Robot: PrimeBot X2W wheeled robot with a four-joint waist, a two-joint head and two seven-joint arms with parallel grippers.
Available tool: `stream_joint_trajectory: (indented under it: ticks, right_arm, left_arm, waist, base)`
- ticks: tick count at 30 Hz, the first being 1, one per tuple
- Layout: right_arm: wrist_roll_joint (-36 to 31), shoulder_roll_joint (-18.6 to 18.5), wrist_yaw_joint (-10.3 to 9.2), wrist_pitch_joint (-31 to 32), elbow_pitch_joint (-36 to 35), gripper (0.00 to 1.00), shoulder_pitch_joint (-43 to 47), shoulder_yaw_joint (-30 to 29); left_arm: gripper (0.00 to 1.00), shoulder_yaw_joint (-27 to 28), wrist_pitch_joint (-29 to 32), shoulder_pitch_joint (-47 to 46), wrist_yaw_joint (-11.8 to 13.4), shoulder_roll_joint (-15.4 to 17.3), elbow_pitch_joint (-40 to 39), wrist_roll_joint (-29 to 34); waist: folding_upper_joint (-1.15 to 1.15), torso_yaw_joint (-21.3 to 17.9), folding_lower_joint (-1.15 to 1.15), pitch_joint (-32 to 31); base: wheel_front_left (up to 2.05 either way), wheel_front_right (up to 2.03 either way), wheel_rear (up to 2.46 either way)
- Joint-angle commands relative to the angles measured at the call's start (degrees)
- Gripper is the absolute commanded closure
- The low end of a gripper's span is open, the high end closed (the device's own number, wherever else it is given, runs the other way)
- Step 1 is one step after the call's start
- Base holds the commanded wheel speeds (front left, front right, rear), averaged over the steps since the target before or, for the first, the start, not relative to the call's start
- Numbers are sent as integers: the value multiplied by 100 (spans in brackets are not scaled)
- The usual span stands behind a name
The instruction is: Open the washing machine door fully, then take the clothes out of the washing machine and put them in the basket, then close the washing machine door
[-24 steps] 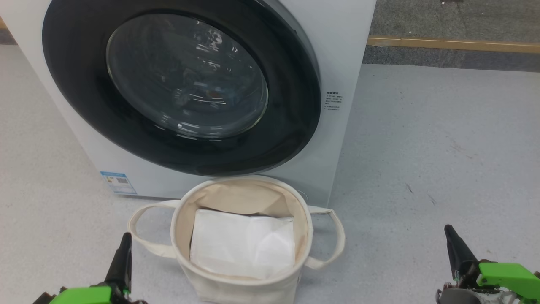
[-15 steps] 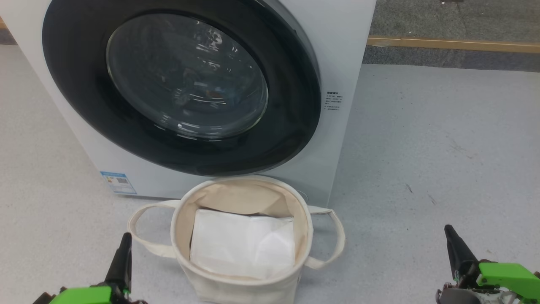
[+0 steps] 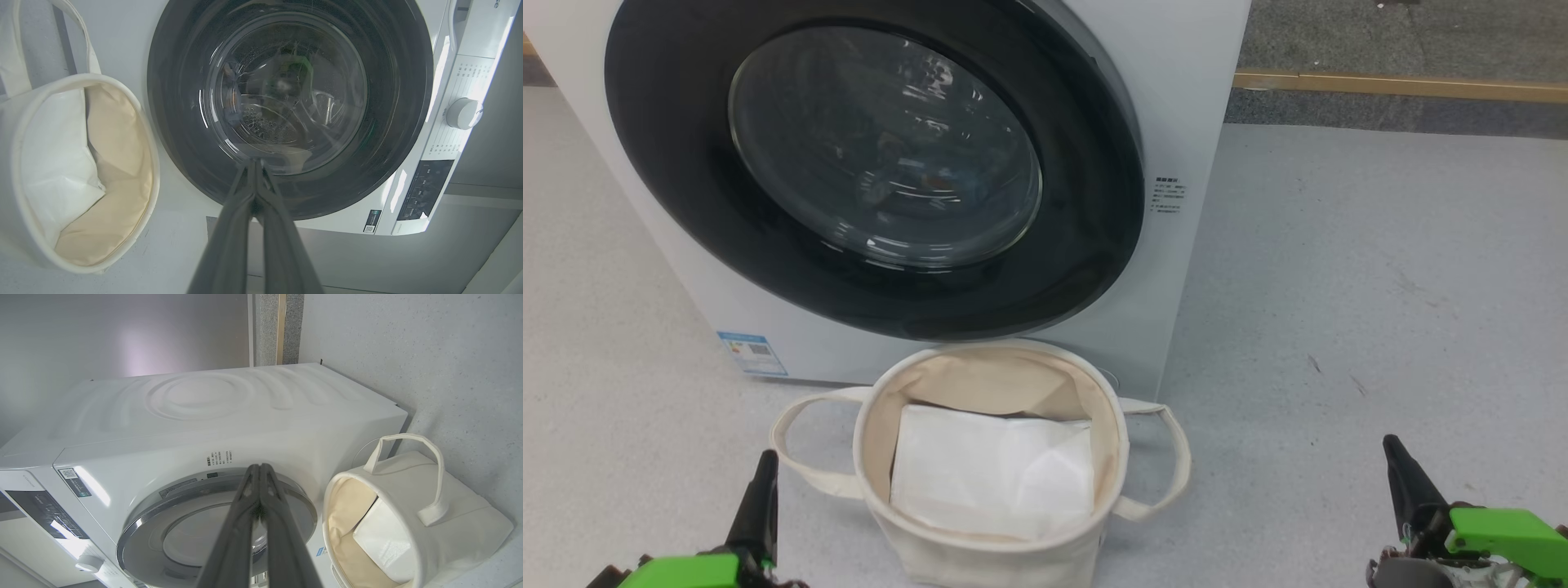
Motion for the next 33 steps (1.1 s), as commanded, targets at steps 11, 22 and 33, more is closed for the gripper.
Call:
stream_joint_trajectory:
  ticks: [11,22,33]
  right_arm:
    - [-17,-34,2,41,-206,100,-287,113]
    - [-17,-34,2,41,-206,100,-287,113]
    - [-17,-34,2,41,-206,100,-287,113]
  left_arm:
    - [100,190,44,-254,-41,29,-153,16]
    - [100,190,44,-254,-41,29,-153,16]
    - [100,190,44,-254,-41,29,-153,16]
  waist:
    - [0,0,0,0]
    - [0,0,0,0]
    - [0,0,0,0]
  base:
    - [0,0,0]
    - [0,0,0]
    - [0,0,0]
